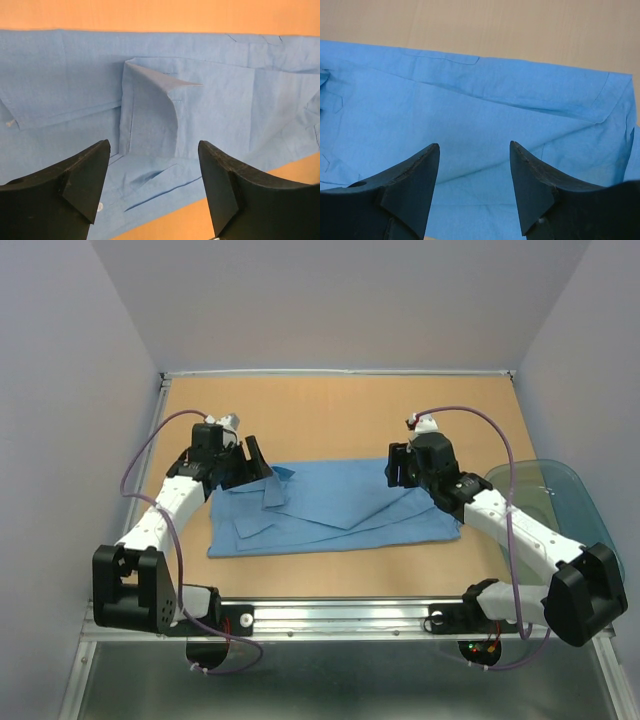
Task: Fold and stack the long sleeve shirts
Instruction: Fold the shirt
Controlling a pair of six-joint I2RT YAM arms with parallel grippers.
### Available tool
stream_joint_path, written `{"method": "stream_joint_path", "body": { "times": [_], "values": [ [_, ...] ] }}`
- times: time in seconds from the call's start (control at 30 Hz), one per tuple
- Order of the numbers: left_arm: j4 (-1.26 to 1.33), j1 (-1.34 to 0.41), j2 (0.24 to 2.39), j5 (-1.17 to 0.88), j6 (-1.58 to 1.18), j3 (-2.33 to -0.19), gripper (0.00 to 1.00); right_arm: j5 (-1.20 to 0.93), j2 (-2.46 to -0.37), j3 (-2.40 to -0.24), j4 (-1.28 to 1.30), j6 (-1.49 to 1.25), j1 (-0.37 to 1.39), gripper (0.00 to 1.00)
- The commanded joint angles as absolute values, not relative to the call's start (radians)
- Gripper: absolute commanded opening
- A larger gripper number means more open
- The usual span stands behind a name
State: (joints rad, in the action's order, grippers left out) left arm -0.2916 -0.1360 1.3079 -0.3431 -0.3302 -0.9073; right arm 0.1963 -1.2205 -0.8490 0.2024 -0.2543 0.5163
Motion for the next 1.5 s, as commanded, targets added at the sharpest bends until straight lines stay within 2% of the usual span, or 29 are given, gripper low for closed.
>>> {"method": "stream_joint_path", "body": {
  "times": [0.0,0.13,0.23,0.43,0.7,0.87,1.1,1.17,1.2,1.23,1.37,1.4,1.43,1.47],
  "values": [
    [-0.144,-0.176,1.255,-0.29,-0.406,-0.802,0.83,0.184,-1.203,-0.818,0.186,-0.265,0.509,0.64],
    [-0.11,-0.314,1.247,-0.178,-0.391,-0.776,0.83,0.187,-1.184,-0.802,0.186,-0.271,0.509,0.64],
    [-0.118,-0.469,1.261,0.025,-0.399,-0.781,0.82,0.192,-1.174,-0.793,0.186,-0.278,0.509,0.64],
    [-0.172,-0.581,1.334,0.328,-0.466,-0.814,0.81,0.186,-1.163,-0.784,0.184,-0.291,0.509,0.64],
    [-0.284,-0.735,1.508,0.52,-0.449,-0.911,0.79,0.193,-1.149,-0.773,0.183,-0.301,0.509,0.64],
    [-0.354,-0.793,1.566,0.616,-0.46,-0.959,0.7,0.189,-1.152,-0.767,0.184,-0.31,0.509,0.64],
    [-0.443,-0.816,1.65,0.735,-0.495,-1.005,0.64,0.193,-1.147,-0.762,0.183,-0.313,0.509,0.64],
    [-0.454,-0.818,1.667,0.75,-0.497,-1.017,0.56,0.193,-1.146,-0.761,0.183,-0.314,0.509,0.64],
    [-0.457,-0.818,1.68,0.753,-0.495,-1.02,0.48,0.192,-1.146,-0.761,0.183,-0.316,0.509,0.64],
    [-0.459,-0.819,1.684,0.755,-0.497,-1.023,0.48,0.193,-1.144,-0.759,0.181,-0.316,0.509,0.64],
    [-0.482,-0.822,1.681,0.749,-0.5,-1.037,0.21,0.195,-1.14,-0.758,0.183,-0.316,0.509,0.64],
    [-0.495,-0.821,1.668,0.741,-0.509,-1.043,0.11,0.198,-1.138,-0.758,0.183,-0.316,0.509,0.64],
    [-0.512,-0.821,1.658,0.741,-0.517,-1.051,0.11,0.198,-1.137,-0.758,0.183,-0.316,0.509,0.64],
    [-0.534,-0.821,1.646,0.733,-0.525,-1.071,0.03,0.198,-1.135,-0.758,0.183,-0.318,0.509,0.64]
  ]
}}
